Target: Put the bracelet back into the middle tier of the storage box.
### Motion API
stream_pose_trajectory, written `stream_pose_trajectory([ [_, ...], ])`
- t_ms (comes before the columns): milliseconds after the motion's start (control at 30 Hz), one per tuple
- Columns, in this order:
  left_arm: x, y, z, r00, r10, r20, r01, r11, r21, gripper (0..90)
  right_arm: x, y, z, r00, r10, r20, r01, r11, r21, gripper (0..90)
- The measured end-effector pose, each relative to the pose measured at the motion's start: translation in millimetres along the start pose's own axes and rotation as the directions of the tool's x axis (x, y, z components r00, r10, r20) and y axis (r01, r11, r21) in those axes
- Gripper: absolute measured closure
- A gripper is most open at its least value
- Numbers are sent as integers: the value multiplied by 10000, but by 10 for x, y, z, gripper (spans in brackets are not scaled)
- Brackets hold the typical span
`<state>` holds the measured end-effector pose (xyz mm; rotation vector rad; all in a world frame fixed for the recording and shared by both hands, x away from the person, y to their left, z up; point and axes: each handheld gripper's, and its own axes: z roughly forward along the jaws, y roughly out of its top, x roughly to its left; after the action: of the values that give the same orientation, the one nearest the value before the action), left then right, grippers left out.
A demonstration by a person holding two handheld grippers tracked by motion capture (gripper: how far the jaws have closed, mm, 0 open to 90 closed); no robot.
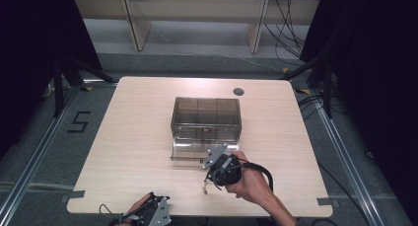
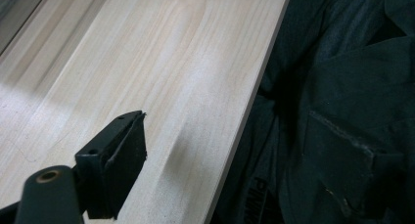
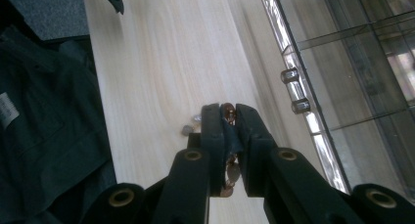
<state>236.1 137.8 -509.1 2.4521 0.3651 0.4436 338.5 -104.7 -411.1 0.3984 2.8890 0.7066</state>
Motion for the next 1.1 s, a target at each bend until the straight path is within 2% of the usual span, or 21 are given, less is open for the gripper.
stream_pose_trajectory([
  [33, 3, 1, 0, 10000, -2, -25, 3, 10000, 26, 161, -13, 4, -23, 10000, -30, 60, 30, 10000, -33, 834],
  [67, 4, 3, -1, 10000, 1, -17, -1, 10000, 18, 161, -15, 6, -49, 9998, 131, 136, -131, 9999, 57, 834],
  [167, 1, 0, 2, 10000, 15, -12, -15, 10000, 6, 161, -35, 17, -116, 9998, 80, 188, -83, 9999, 145, 834],
  [200, 1, 0, 2, 10000, 15, -12, -15, 10000, 6, 161, -55, 23, -136, 9999, -67, 152, 66, 9999, 84, 834],
  [233, 4, 3, -1, 10000, -8, -27, 8, 10000, 16, 160, -52, 26, -168, 9996, 131, 263, -134, 9998, 133, 834],
  [267, 3, 4, -2, 10000, 8, -19, -8, 10000, 15, 161, -72, 34, -185, 9997, -86, 208, 84, 9999, 80, 834],
  [300, 1, 2, 2, 10000, 7, -3, -7, 10000, -15, 161, -70, 39, -224, 9995, 121, 302, -124, 9999, 89, 834],
  [333, 1, 1, 0, 10000, 18, -18, -18, 10000, 36, 161, -90, 49, -249, 9995, -80, 292, 79, 10000, 23, 834],
  [400, 3, 0, 1, 10000, 4, -26, -4, 10000, 28, 161, -94, 55, -290, 9993, 74, 366, -76, 10000, 32, 834],
  [467, 2, 3, -3, 10000, 2, -17, -2, 10000, 2, 161, -149, 74, -388, 9985, -9, 552, 14, 10000, -86, 834],
  [500, 1, 2, -3, 10000, -4, -24, 4, 10000, 4, 161, -157, 78, -420, 9981, 106, 606, -101, 9999, -90, 834],
  [733, 4, 2, 2, 10000, -14, -26, 14, 10000, 19, 160, -269, 137, -588, 9965, 75, 837, -57, 9998, -213, 834],
  [767, 6, 3, 1, 10000, -21, -27, 21, 10000, 11, 161, -284, 144, -610, 9955, 219, 920, -202, 9996, -199, 834],
  [800, 4, 4, 0, 10000, -20, -21, 20, 10000, 0, 160, -316, 153, -625, 9952, 139, 968, -115, 9996, -254, 834],
  [833, 2, 3, 2, 10000, -17, -23, 17, 10000, 0, 161, -331, 159, -647, 9940, 340, 1035, -313, 9991, -279, 834],
  [900, 3, 1, 5, 10000, -24, -22, 24, 10000, 23, 161, -381, 172, -687, 9935, 282, 1101, -245, 9991, -351, 834],
  [967, 3, 5, 1, 10000, -23, -25, 23, 10000, -4, 161, -432, 179, -724, 9903, 515, 1292, -471, 9982, -372, 834],
  [1067, 3, 1, 1, 10000, -12, -24, 12, 10000, 17, 161, -522, 189, -749, 9894, 513, 1357, -464, 9981, -393, 834],
  [1100, 7, 1, 1, 10000, -18, -24, 18, 10000, 26, 161, -544, 189, -751, 9880, 649, 1401, -606, 9975, -352, 834],
])
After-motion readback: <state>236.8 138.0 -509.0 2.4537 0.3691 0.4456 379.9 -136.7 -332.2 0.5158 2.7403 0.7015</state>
